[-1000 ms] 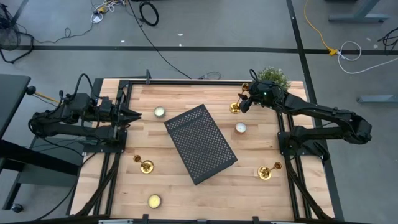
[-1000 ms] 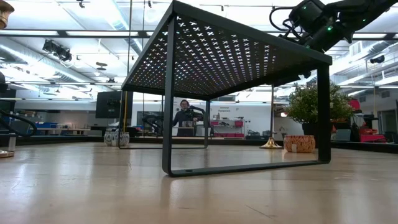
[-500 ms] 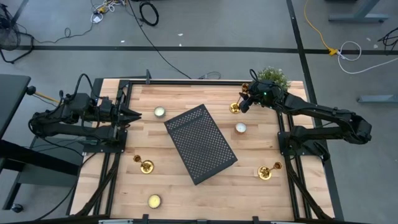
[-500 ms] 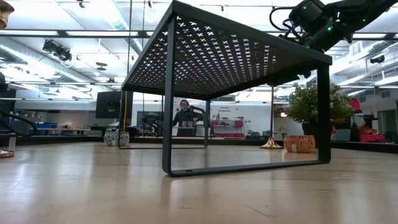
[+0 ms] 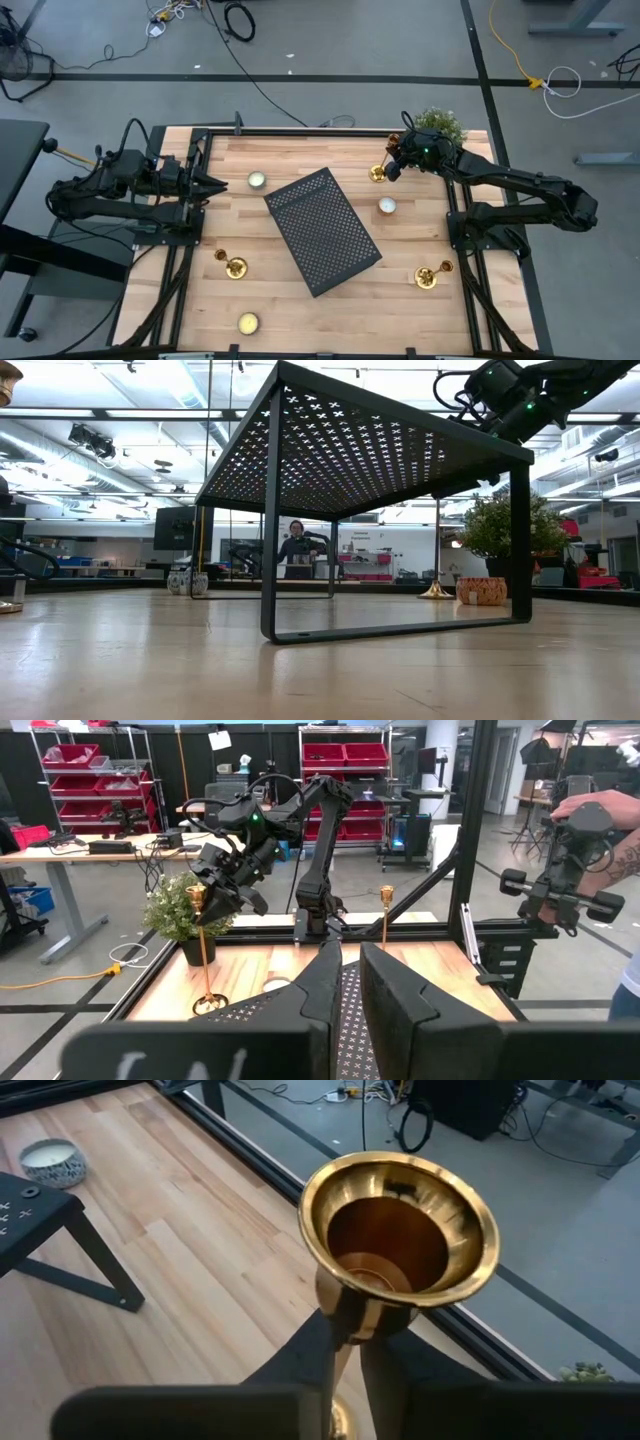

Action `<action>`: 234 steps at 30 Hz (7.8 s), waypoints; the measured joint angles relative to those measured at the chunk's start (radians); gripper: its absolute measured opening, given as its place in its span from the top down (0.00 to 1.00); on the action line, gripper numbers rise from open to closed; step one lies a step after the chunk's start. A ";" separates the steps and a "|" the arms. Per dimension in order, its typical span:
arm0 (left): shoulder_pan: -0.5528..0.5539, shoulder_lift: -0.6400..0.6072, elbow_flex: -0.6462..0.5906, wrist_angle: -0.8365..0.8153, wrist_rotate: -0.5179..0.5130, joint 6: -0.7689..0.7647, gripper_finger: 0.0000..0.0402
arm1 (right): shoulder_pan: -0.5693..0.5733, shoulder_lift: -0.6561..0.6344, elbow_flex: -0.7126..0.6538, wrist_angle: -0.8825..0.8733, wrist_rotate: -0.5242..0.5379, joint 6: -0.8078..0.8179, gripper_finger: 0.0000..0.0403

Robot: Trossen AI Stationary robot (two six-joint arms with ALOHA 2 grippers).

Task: Pick & Place candle stick holders
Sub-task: Put the top gold candle holder on the shelf

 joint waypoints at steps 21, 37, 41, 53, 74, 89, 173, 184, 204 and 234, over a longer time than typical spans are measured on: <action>0.000 0.000 0.000 0.000 0.000 0.000 0.89 | 0.000 0.000 0.000 0.009 0.000 0.000 0.95; 0.000 0.000 0.000 0.000 0.000 0.000 0.89 | 0.000 -0.056 0.102 0.048 -0.031 -0.030 0.96; 0.000 0.000 0.000 0.000 0.000 0.000 0.89 | 0.001 -0.056 0.174 0.019 -0.054 -0.031 0.96; 0.000 0.000 0.000 0.000 0.000 0.000 0.89 | 0.004 -0.056 0.368 -0.087 -0.109 -0.029 0.96; 0.000 0.000 0.000 0.000 0.000 0.000 0.89 | 0.082 -0.018 0.534 -0.203 -0.443 -0.047 0.96; 0.000 0.000 0.000 0.000 0.000 0.000 0.89 | 0.190 0.074 0.594 -0.209 -0.554 -0.098 0.96; 0.000 0.000 0.000 0.000 0.000 0.000 0.89 | 0.427 0.329 0.851 -0.350 -0.543 -0.283 0.96; 0.000 0.000 0.000 0.000 0.000 0.000 0.89 | 0.426 0.276 0.728 -0.213 -0.543 -0.255 0.96; 0.000 0.000 0.000 0.000 0.000 0.000 0.89 | 0.426 0.259 0.588 -0.110 -0.543 -0.253 0.96; 0.000 0.000 0.000 0.000 0.000 0.000 0.89 | 0.412 0.259 0.563 -0.120 -0.543 -0.236 0.96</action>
